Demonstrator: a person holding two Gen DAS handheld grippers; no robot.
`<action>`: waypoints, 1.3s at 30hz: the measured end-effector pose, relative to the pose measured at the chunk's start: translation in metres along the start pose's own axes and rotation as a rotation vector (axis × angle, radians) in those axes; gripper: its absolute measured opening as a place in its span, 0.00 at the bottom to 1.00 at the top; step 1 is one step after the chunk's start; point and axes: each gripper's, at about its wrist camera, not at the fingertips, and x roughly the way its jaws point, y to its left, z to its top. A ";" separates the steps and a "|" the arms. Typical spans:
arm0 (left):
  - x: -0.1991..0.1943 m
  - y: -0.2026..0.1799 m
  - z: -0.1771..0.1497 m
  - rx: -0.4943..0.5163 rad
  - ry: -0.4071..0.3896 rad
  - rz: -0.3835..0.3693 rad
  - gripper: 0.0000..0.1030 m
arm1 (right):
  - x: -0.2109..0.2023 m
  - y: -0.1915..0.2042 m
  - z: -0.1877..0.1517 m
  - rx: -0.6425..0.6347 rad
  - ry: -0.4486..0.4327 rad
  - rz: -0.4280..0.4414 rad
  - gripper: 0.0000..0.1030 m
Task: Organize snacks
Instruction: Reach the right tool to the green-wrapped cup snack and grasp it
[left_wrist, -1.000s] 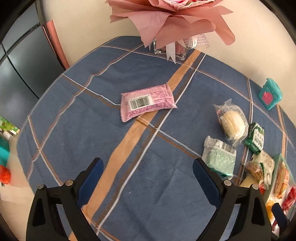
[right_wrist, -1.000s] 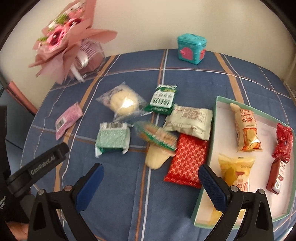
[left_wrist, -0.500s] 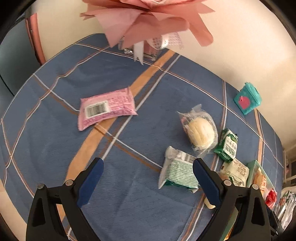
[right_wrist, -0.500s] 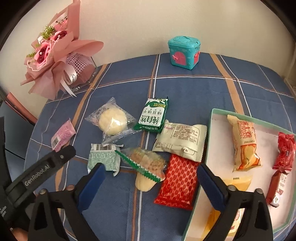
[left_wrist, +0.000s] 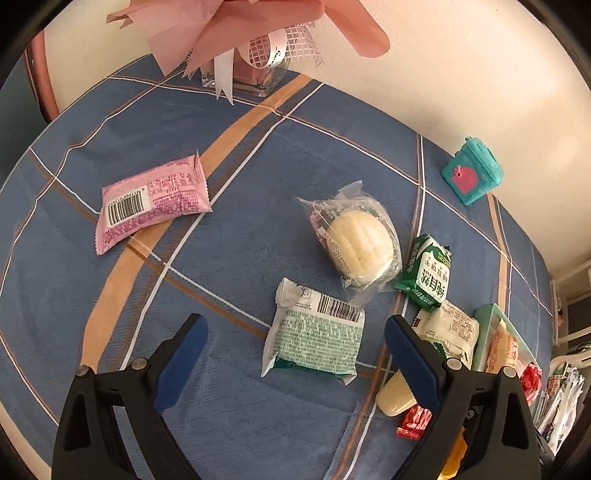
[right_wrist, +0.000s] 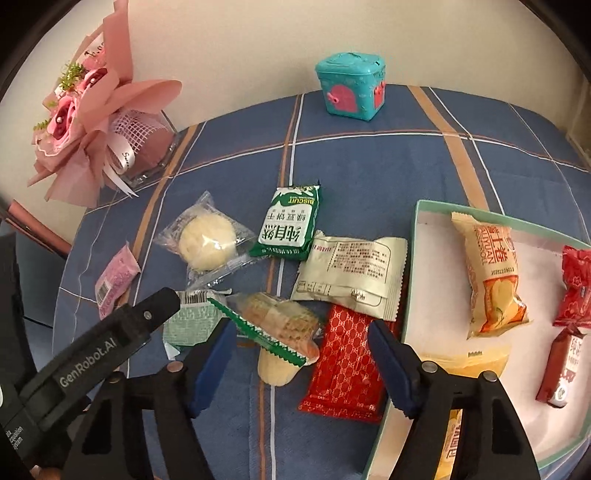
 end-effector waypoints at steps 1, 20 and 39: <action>0.001 0.000 0.001 -0.003 0.000 0.001 0.94 | 0.001 -0.001 0.001 0.004 -0.001 0.002 0.74; 0.008 0.007 0.008 -0.073 0.022 -0.003 0.94 | 0.016 0.024 0.004 -0.073 0.012 -0.003 0.72; 0.046 -0.016 0.007 -0.024 0.099 -0.008 0.91 | 0.032 0.012 0.009 -0.103 0.005 -0.078 0.50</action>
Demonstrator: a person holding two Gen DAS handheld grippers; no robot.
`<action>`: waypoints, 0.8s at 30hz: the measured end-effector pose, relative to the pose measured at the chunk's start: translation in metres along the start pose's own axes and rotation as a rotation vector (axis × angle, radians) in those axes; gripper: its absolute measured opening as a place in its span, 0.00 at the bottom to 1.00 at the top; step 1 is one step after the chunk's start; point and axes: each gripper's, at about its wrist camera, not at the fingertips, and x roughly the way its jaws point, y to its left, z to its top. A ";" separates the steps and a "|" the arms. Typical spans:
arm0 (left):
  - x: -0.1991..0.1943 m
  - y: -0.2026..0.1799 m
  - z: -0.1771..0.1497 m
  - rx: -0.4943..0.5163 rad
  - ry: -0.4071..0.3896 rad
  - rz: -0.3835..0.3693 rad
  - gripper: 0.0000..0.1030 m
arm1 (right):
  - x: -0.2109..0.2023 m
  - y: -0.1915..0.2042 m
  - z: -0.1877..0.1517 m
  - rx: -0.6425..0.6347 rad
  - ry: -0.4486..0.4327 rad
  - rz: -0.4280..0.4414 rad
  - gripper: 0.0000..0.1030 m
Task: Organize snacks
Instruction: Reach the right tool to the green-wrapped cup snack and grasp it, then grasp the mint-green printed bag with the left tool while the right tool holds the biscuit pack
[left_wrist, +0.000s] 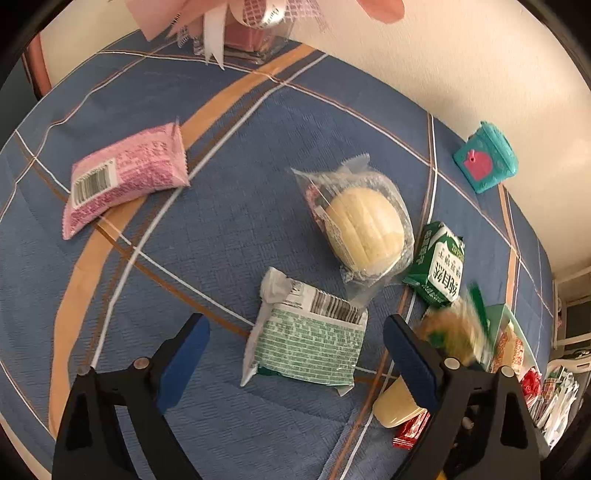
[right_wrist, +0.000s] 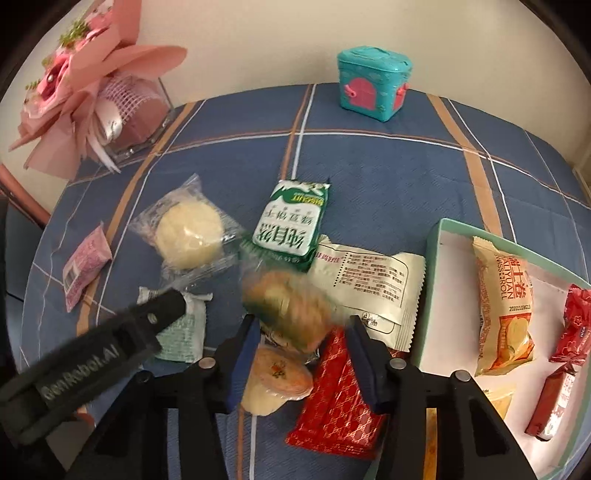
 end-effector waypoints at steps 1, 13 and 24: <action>0.002 -0.001 0.000 -0.001 0.002 -0.003 0.91 | 0.000 -0.002 0.001 0.002 -0.002 0.006 0.49; 0.013 -0.004 0.003 -0.024 0.012 0.020 0.82 | 0.010 -0.014 0.002 0.030 -0.006 0.022 0.49; 0.009 0.011 0.000 -0.054 -0.006 0.050 0.62 | -0.001 -0.023 0.008 0.135 -0.053 0.089 0.50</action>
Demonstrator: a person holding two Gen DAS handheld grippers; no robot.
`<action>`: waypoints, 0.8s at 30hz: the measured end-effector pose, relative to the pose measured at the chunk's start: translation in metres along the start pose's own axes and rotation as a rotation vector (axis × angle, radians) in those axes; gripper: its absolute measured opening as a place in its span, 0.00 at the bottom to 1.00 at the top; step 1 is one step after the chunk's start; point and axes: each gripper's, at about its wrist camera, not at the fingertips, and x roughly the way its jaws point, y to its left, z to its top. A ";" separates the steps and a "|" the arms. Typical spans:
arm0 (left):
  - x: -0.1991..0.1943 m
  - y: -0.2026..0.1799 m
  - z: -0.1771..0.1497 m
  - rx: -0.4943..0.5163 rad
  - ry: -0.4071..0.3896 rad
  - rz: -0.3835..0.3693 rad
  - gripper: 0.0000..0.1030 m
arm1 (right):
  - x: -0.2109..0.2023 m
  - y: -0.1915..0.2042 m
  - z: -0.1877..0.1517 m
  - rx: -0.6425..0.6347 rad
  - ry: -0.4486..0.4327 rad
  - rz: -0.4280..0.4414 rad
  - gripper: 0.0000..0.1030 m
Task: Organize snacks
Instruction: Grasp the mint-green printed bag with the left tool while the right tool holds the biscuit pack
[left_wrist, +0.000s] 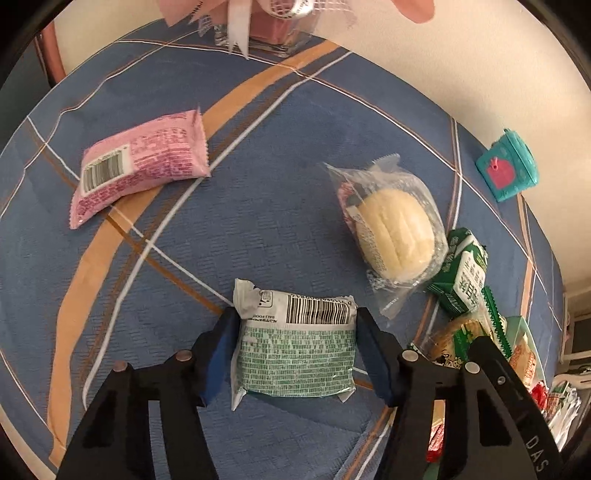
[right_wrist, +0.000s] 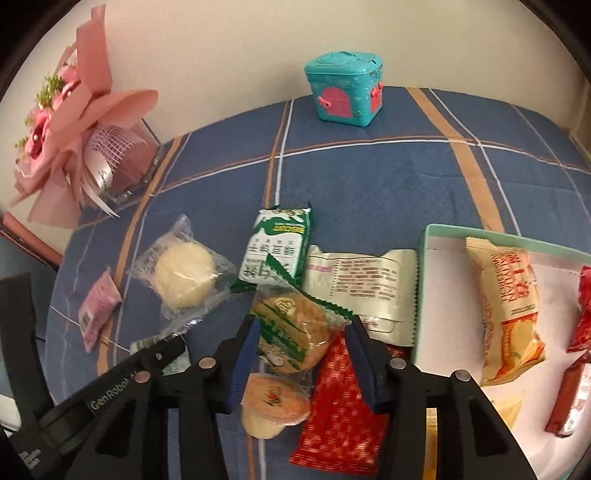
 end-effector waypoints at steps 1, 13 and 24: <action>-0.001 0.004 0.000 -0.005 -0.002 0.002 0.62 | 0.000 0.001 0.000 0.004 -0.005 0.002 0.52; -0.005 0.024 0.006 -0.012 -0.030 0.085 0.62 | 0.019 0.022 -0.005 0.018 -0.020 -0.049 0.62; -0.003 0.042 0.010 -0.002 -0.032 0.102 0.62 | 0.037 0.038 -0.009 0.006 -0.036 -0.127 0.63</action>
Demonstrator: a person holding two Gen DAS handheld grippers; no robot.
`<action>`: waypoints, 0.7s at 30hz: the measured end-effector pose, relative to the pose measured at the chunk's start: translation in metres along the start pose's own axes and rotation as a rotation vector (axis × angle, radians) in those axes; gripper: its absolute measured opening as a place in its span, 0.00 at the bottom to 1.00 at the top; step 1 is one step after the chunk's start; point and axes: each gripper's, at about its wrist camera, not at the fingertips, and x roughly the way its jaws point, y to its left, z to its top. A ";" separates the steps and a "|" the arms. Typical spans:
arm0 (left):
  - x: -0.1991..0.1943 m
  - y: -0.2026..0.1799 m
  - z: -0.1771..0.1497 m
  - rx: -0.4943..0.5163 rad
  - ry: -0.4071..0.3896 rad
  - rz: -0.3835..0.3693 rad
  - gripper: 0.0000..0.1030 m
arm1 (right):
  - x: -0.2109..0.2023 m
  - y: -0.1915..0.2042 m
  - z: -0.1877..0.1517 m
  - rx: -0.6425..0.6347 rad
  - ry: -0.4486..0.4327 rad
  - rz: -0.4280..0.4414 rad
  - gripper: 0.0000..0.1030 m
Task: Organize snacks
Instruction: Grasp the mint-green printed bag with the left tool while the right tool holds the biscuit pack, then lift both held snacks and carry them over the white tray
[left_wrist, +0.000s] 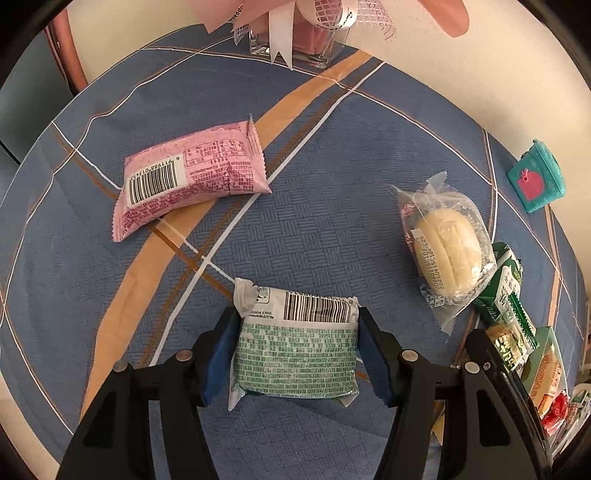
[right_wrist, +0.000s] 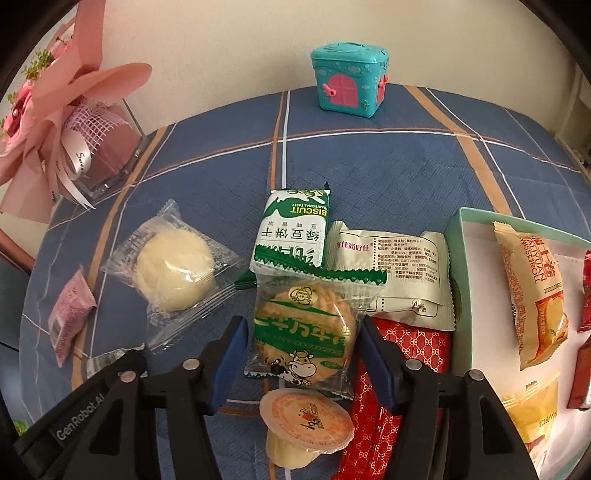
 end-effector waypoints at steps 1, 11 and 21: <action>0.000 -0.003 -0.001 0.002 0.000 0.001 0.62 | 0.001 0.001 0.000 -0.004 -0.002 -0.005 0.63; 0.002 -0.012 0.000 0.030 -0.003 0.016 0.61 | 0.000 0.002 -0.001 -0.007 0.005 -0.010 0.59; -0.023 -0.018 0.002 0.021 -0.025 -0.010 0.58 | -0.013 -0.002 0.002 -0.004 0.030 0.006 0.53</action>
